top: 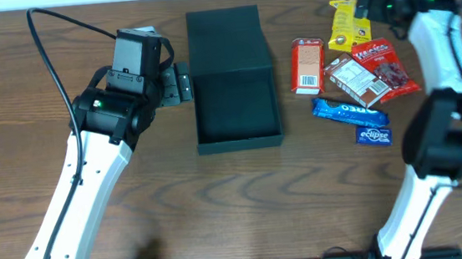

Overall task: Pack container
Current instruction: 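Reach the right gripper to the yellow Hacks bag and grasp it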

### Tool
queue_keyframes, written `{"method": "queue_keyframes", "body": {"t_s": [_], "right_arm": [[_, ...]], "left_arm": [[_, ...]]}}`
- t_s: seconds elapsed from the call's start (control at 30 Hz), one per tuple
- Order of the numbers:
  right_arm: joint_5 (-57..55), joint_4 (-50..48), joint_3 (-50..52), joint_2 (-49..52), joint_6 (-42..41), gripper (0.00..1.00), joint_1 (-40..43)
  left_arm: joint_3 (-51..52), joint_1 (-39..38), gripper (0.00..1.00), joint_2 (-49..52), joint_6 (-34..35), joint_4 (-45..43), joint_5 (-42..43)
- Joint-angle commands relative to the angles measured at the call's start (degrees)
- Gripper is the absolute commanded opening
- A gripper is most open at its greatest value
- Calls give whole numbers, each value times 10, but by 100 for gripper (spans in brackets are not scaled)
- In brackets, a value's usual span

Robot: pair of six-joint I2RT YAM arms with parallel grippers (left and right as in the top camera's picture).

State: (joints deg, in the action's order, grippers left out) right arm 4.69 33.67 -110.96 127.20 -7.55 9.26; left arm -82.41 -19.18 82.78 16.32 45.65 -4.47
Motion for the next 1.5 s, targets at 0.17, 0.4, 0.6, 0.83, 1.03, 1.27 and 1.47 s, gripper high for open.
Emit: {"method": "queue_keyframes", "body": {"t_s": [0.17,0.4,0.6,0.83,1.03,1.27,1.47], "right_arm": [[-92,-9,-80,98,25,99,-53],[-155,-13,-80,132,16,98,-62],[-147,-10,-80,153,12,96,-63],[-147,-17,-80,161,7,66,-60],[-145,-17,-80,166,7,45,-59],[-145,-16,-80,176,7,12,-60],[-145,5,-110,176,7,1,-60]], "left_arm": [[0,0,95,4,19,0,-2],[0,0,95,4,19,0,-2],[0,0,95,4,20,0,-2],[0,0,95,4,21,1,-2],[0,0,95,4,21,2,-2],[0,1,95,4,34,2,-2],[0,1,95,4,34,1,-2]]}}
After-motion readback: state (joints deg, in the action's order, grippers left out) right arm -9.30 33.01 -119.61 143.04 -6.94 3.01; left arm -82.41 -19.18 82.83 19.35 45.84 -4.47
